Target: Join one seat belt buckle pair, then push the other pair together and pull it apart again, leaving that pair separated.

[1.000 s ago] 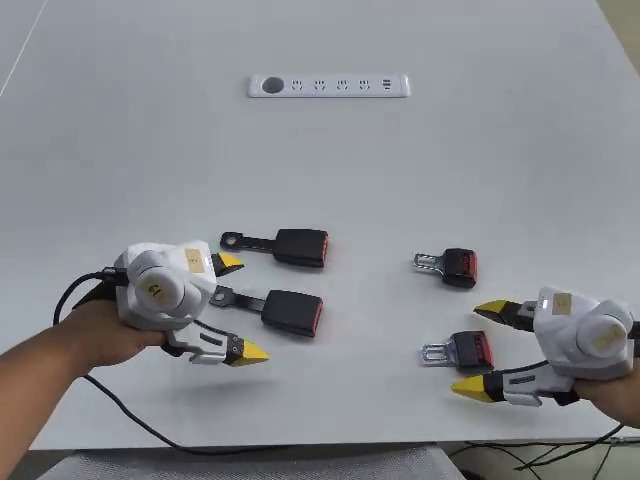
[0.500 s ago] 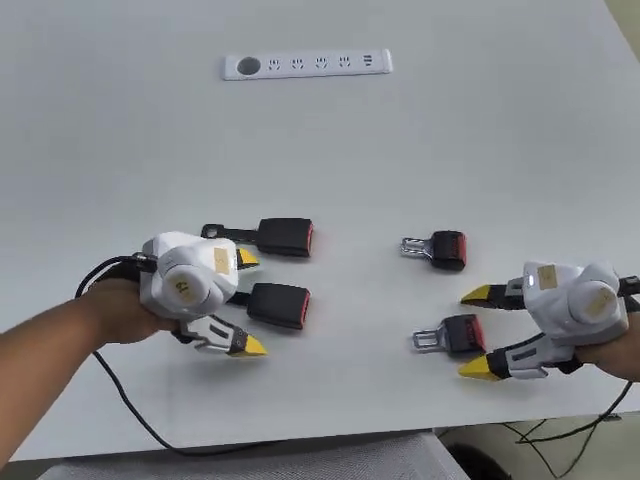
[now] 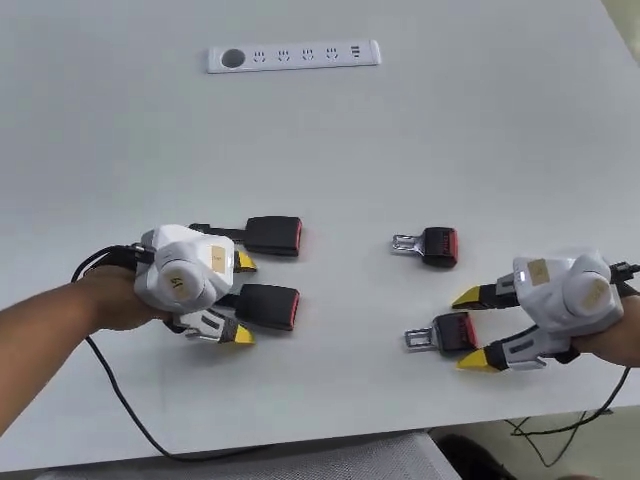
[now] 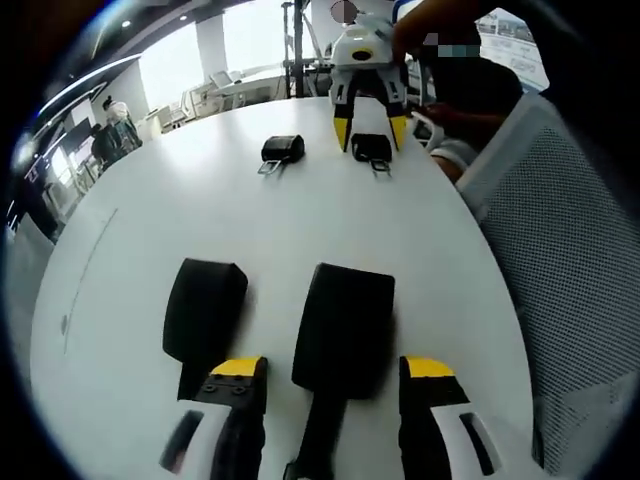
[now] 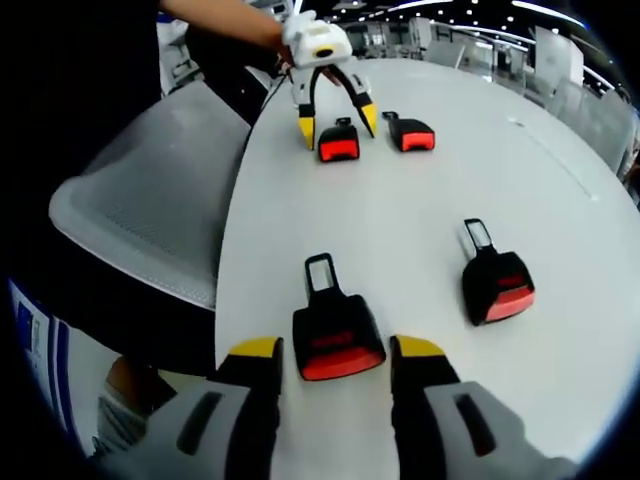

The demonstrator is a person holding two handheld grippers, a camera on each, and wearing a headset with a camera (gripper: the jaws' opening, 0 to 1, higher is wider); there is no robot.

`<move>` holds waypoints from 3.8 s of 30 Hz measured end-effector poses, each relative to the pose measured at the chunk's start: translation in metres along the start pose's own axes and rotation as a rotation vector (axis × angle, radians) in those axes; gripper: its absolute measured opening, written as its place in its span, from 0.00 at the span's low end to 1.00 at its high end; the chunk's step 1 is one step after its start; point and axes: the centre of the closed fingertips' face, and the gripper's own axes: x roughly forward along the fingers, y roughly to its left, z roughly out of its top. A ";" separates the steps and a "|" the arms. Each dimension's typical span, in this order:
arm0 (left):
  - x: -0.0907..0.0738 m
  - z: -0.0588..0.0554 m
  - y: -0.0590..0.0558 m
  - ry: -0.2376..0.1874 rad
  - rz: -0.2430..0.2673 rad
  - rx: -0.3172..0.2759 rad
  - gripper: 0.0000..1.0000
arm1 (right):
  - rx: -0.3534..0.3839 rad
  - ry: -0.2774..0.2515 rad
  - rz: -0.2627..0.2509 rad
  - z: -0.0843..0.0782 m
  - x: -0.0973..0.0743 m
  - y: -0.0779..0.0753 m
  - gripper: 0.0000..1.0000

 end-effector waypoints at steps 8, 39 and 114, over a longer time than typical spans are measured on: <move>-0.002 -0.003 -0.002 0.012 0.005 0.005 0.34 | 0.000 -0.010 -0.015 0.000 0.000 0.001 0.36; -0.003 -0.005 0.001 0.068 0.047 -0.079 0.33 | 0.063 -0.127 -0.117 0.023 0.013 -0.024 0.34; -0.001 -0.004 0.002 0.079 0.061 -0.078 0.32 | 0.034 -0.249 -0.062 0.136 0.099 -0.031 0.34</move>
